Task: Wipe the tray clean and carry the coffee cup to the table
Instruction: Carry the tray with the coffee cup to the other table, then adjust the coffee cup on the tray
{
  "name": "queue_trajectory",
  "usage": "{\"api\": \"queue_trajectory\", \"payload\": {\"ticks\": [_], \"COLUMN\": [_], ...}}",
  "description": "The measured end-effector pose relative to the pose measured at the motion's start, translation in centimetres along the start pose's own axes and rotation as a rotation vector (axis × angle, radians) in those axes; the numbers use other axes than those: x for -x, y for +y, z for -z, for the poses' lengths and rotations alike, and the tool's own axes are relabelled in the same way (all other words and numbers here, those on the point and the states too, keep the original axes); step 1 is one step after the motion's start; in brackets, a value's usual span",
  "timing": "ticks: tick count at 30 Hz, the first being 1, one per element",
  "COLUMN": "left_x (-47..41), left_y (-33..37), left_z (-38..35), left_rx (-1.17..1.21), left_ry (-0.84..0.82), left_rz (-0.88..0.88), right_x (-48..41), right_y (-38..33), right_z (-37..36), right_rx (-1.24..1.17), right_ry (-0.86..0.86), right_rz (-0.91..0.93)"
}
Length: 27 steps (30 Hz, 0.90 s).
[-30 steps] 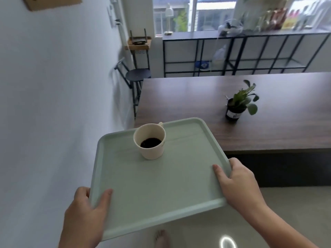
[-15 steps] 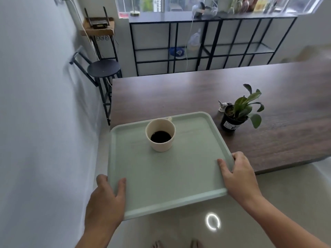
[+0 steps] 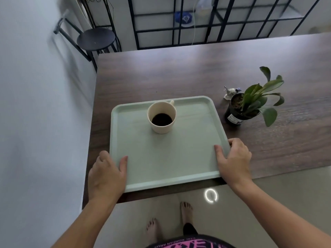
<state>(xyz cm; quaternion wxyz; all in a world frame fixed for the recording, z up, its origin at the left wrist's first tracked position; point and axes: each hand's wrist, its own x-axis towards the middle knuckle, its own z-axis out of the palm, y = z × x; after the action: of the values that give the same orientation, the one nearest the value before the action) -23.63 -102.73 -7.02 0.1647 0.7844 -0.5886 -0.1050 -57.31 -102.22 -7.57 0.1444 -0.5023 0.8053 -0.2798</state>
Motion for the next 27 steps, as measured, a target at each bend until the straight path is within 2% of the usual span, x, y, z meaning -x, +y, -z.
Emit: {"api": "queue_trajectory", "payload": {"ticks": [7, 11, 12, 14, 16, 17, 20, 22, 24, 25, 27], "left_x": [0.3, 0.3, 0.3, 0.0, -0.7, -1.2, -2.5, -3.3, -4.0, -4.4, -4.8], "left_y": [0.4, 0.7, 0.8, 1.3, 2.7, 3.8, 7.6, 10.1, 11.6, 12.0, 12.2], "left_z": [-0.7, -0.4, -0.4, 0.0, 0.8, 1.0, 0.4, -0.5, -1.4, -1.9, -2.5], "left_rx": [-0.151, -0.185, -0.174, -0.104, 0.116, 0.269, 0.628, 0.773, 0.904, 0.959, 1.013], "left_ry": [0.04, 0.012, 0.005, -0.016, -0.048, -0.085, -0.19, -0.246, -0.298, -0.321, -0.356], "left_rz": [-0.057, -0.008, 0.022, 0.045, -0.018, -0.052, -0.096, -0.065, -0.013, 0.01, 0.032], "right_x": [-0.9, -0.8, -0.8, -1.1, -2.8, -4.2, -8.9, -11.5, -12.7, -12.8, -12.3], "right_y": [0.7, 0.2, 0.1, -1.0, -3.6, -5.3, -11.0, -13.5, -14.4, -14.3, -13.6], "right_z": [-0.4, 0.0, 0.3, 0.8, 0.9, 0.5, -1.6, -3.2, -4.4, -4.8, -5.3], "right_rx": [0.021, 0.093, 0.128, 0.129, -0.029, -0.115, -0.277, -0.325, -0.308, -0.28, -0.228], "right_ry": [0.012, 0.031, 0.074, 0.133, 0.043, -0.039, -0.271, -0.459, -0.625, -0.679, -0.683], "right_rz": [0.028, 0.036, 0.094, 0.348, 0.609, 0.667, 0.59, 0.503, 0.491, 0.486, 0.49]}}
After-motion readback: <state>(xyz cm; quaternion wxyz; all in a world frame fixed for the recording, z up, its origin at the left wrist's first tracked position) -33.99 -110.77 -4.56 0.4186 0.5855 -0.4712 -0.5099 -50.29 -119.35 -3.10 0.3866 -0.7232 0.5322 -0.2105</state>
